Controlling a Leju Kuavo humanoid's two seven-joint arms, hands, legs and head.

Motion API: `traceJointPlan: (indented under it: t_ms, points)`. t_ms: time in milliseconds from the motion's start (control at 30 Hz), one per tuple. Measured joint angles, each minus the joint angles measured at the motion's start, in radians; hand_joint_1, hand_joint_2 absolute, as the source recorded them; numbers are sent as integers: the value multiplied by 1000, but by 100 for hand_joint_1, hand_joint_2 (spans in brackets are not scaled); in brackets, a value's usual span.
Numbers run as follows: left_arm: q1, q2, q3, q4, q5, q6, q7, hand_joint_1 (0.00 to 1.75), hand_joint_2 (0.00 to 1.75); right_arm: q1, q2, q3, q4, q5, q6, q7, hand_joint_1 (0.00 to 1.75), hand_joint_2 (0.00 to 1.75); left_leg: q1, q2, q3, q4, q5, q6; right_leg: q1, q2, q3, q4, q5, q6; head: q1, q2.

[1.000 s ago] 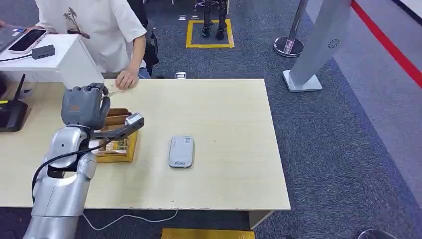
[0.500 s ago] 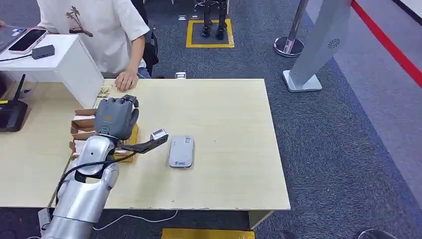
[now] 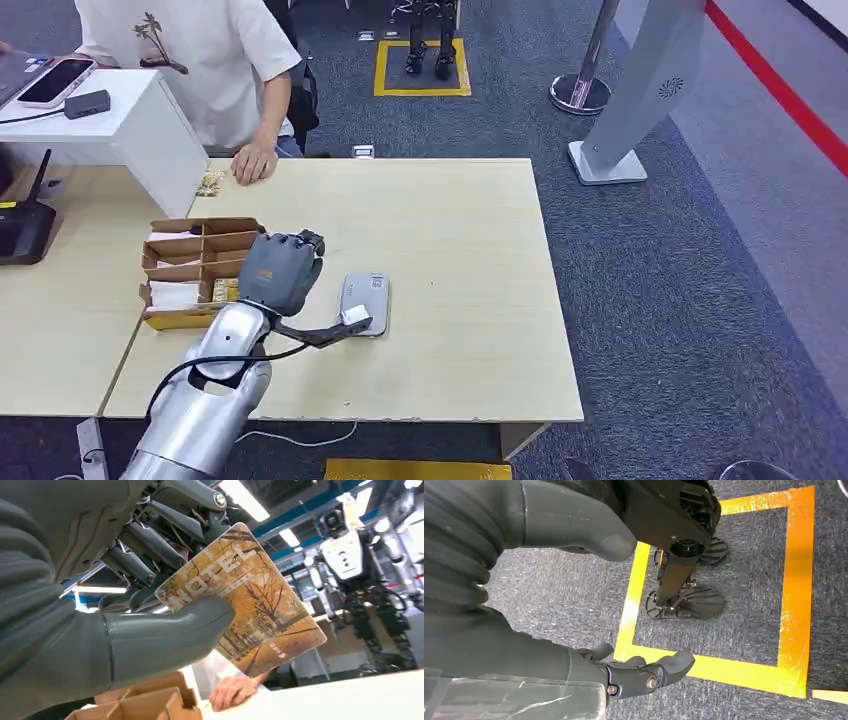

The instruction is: Pass the card to the sensor for recognition and then transmit it.

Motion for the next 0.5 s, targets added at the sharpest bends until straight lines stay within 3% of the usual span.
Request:
traceJointPlan:
  t_ms: [233,500]
  points:
    - [32,0,-62,49,0,32,21,175,175,-2,0,0,0,14,0,-2,0,175,0,0,0,0,0,0,0,0,0,0,0,0,0,0]
    - [34,0,-73,79,0,35,27,175,175,-2,0,0,0,14,0,-2,0,175,0,0,0,0,0,0,0,0,0,0,0,0,0,0]
